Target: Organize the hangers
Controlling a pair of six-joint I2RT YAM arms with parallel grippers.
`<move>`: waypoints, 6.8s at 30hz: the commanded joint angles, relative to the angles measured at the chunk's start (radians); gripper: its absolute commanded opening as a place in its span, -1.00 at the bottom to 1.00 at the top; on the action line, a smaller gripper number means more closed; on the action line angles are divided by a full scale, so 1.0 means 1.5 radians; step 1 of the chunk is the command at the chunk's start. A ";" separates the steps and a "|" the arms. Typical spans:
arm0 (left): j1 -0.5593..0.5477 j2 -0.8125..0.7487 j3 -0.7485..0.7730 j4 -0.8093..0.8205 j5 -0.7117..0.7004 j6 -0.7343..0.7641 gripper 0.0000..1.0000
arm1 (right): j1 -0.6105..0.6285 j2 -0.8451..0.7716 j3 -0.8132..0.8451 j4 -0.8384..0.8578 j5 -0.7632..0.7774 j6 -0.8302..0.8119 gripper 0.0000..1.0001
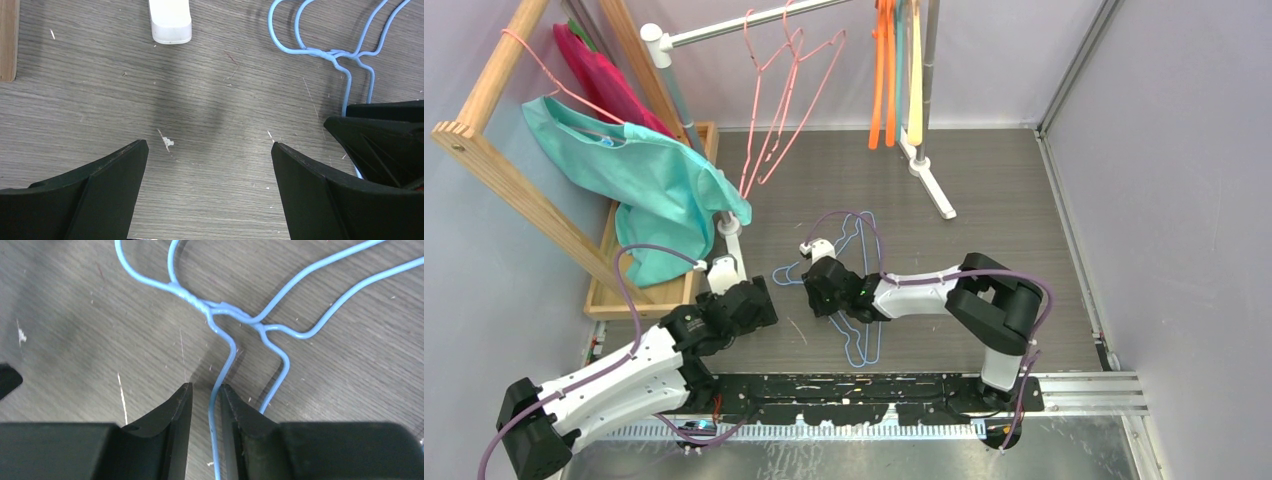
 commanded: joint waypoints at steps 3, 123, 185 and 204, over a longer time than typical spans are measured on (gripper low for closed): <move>0.003 -0.016 -0.010 0.015 -0.014 -0.008 0.96 | 0.014 0.049 0.026 -0.020 0.074 0.001 -0.86; 0.021 0.060 0.031 0.029 -0.020 0.042 0.96 | -0.254 -0.329 0.291 0.012 -0.126 0.000 0.16; 0.032 0.018 -0.002 0.018 -0.024 0.023 0.96 | -0.010 -0.201 -0.164 -0.049 0.131 -0.039 -0.98; 0.034 0.028 -0.001 0.036 -0.011 0.028 0.96 | -0.218 -0.606 -0.017 -0.215 -0.319 0.004 -0.98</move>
